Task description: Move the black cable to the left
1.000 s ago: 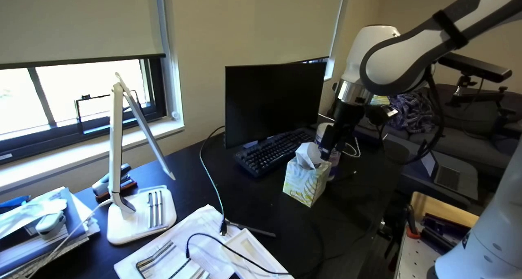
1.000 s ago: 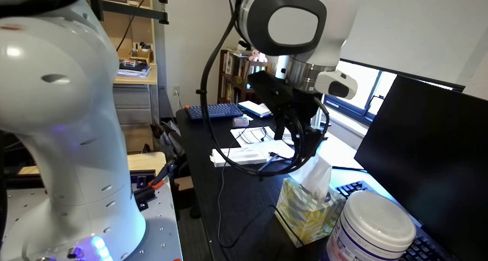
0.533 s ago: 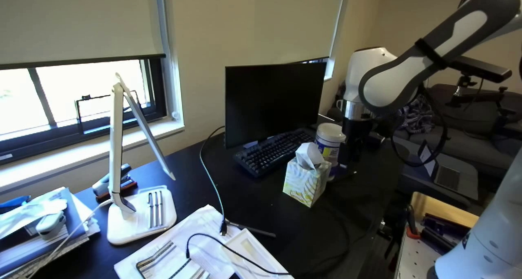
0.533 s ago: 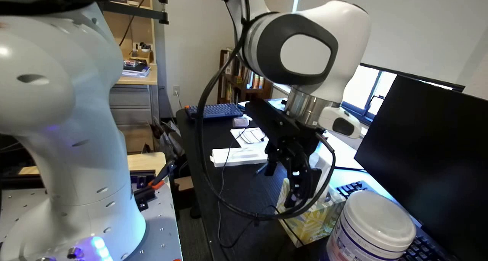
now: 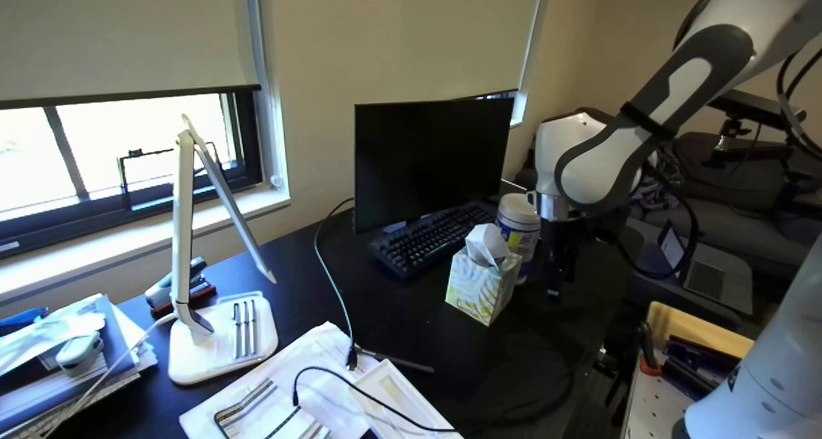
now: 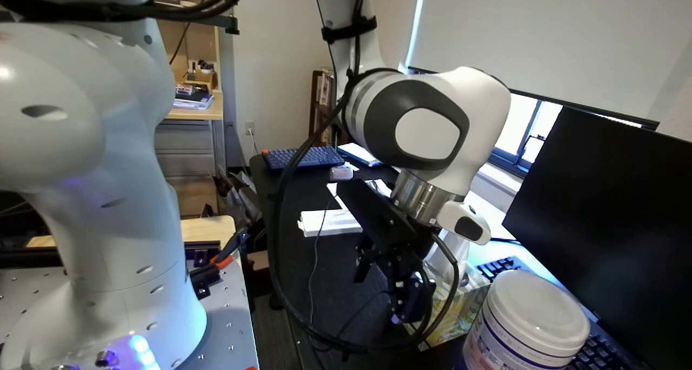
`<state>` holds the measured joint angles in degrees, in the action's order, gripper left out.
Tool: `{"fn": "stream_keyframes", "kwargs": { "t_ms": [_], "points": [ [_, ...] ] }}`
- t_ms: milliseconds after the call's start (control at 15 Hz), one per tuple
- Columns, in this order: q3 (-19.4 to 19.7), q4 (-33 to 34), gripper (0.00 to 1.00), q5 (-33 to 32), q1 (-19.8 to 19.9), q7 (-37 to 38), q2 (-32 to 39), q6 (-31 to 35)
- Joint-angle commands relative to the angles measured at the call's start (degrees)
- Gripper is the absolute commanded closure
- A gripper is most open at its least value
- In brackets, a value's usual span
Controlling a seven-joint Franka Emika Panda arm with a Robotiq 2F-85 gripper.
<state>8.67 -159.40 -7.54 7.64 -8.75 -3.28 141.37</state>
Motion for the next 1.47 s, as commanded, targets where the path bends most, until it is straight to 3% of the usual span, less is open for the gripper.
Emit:
{"fn": "stream_keyframes", "kwargs": {
  "t_ms": [0, 667, 933, 1267, 1400],
  "points": [
    [0.08, 0.05, 0.26, 0.67, 0.19, -4.27, 3.54, 3.48],
    [-0.5, 0.29, 0.92, 2.44, 0.19, -5.96, 4.91, 4.09],
    [-0.7, 0.46, 1.0, 0.92, -0.24, -4.52, 2.63, 2.66],
    [-2.2, -1.82, 0.95, -1.34, -1.68, -4.54, -2.98, 1.27],
    [-3.58, 0.61, 0.97, 0.12, -3.42, -7.36, -3.11, -1.16]
  ]
}}
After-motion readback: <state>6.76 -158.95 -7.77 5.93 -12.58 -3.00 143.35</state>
